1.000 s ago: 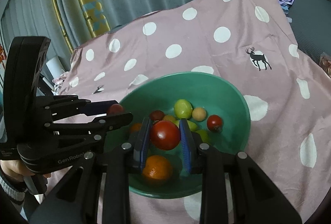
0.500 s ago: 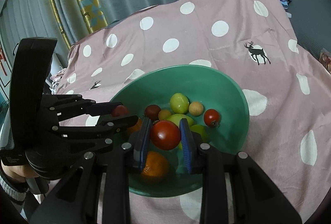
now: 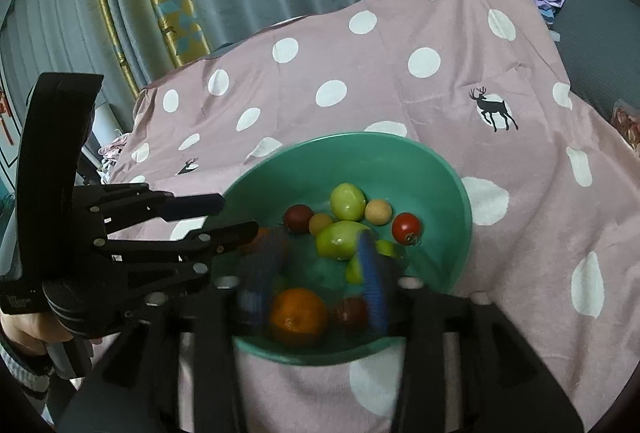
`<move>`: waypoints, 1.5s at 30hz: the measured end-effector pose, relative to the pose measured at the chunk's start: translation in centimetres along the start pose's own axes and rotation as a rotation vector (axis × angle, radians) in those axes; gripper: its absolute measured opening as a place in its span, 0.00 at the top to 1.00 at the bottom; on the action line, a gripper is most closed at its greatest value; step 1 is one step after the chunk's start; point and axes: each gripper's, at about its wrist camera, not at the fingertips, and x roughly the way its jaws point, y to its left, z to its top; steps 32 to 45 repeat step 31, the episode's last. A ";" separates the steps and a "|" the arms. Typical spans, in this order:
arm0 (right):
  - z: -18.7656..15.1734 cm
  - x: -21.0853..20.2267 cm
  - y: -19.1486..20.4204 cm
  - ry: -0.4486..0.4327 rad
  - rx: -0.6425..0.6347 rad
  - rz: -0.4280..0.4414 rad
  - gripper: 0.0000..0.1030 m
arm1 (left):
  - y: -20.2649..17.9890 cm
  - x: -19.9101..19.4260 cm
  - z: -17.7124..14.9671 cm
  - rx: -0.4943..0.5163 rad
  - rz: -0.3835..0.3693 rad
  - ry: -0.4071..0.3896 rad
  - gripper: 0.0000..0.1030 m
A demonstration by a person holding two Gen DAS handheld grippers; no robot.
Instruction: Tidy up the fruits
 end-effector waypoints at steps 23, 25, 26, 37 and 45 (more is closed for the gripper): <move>2.4 -4.9 2.0 0.080 -0.102 -0.152 0.02 | 3.3 -6.3 -0.3 -0.227 -0.005 -0.043 0.01; 2.5 -4.9 2.1 0.080 -0.099 -0.157 0.02 | 3.0 -6.2 -0.1 -0.225 -0.010 -0.039 0.01; 2.5 -4.9 2.1 0.081 -0.097 -0.157 0.02 | 2.9 -6.3 -0.1 -0.218 0.001 -0.044 0.01; 2.5 -5.2 1.8 0.074 -0.083 -0.158 0.02 | 2.3 -6.3 0.1 -0.190 0.020 -0.037 0.01; 2.5 -5.2 1.8 0.074 -0.083 -0.158 0.02 | 2.3 -6.3 0.1 -0.190 0.020 -0.037 0.01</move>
